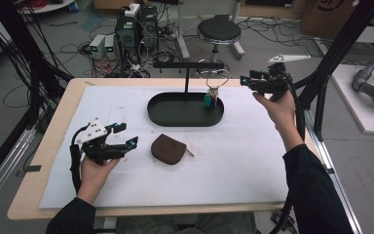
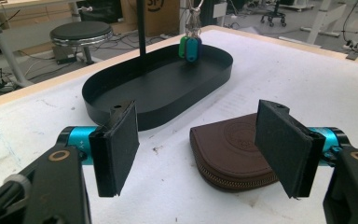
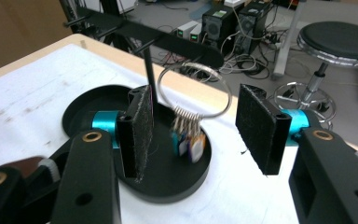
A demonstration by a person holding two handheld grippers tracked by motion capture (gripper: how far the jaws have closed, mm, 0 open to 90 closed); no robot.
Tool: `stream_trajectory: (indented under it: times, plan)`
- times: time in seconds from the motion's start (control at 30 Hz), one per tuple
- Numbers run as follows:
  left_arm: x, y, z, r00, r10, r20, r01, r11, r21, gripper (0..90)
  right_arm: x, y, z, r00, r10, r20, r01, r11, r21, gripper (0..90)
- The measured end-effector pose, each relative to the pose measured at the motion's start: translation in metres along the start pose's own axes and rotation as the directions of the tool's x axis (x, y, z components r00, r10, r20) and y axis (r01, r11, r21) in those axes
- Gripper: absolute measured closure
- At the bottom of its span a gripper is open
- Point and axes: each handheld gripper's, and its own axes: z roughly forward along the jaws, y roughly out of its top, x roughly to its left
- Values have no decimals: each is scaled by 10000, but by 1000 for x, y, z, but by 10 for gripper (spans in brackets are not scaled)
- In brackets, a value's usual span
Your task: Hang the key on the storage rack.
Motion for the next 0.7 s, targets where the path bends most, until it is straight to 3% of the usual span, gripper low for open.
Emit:
stream_trajectory:
  times: [0.3,0.4,0.7]
  plan:
    - [1,1,4,10000,-77,55,77,10000,-5,304,6,-34,-31,9998,176,-102,-181,9985,-525,431]
    - [2,0,6,9999,-129,21,129,9999,53,302,9,-54,-44,9996,272,-60,-276,9970,-724,415]
    - [1,-3,8,9992,-289,-272,293,9995,143,302,12,-101,-58,9986,495,211,-461,9893,-1385,384]
